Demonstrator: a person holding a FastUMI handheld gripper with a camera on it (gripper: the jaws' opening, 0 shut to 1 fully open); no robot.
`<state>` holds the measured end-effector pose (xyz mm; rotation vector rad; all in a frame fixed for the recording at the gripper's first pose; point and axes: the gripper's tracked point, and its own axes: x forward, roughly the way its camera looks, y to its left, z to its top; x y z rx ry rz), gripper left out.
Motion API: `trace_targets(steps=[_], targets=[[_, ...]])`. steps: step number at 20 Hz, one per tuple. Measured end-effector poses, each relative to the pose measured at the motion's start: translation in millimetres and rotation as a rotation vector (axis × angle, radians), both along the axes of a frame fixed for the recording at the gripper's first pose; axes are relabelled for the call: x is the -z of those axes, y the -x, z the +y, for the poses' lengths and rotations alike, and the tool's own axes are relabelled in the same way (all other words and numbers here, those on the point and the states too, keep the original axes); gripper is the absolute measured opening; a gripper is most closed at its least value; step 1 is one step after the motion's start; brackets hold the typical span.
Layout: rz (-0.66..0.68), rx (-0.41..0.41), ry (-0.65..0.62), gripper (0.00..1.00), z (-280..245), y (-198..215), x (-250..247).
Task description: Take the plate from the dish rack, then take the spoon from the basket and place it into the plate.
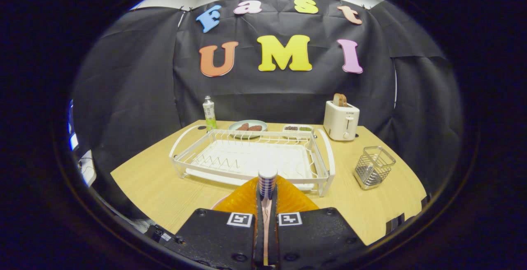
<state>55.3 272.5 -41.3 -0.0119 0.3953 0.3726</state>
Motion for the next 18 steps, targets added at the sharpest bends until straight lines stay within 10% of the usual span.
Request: trace_targets(steps=[12, 18], targets=[[0.049, -0.052, -0.046, 0.19, 11, 2, 8], [-0.089, 0.017, -0.01, 0.84, -14, -6, -23]])
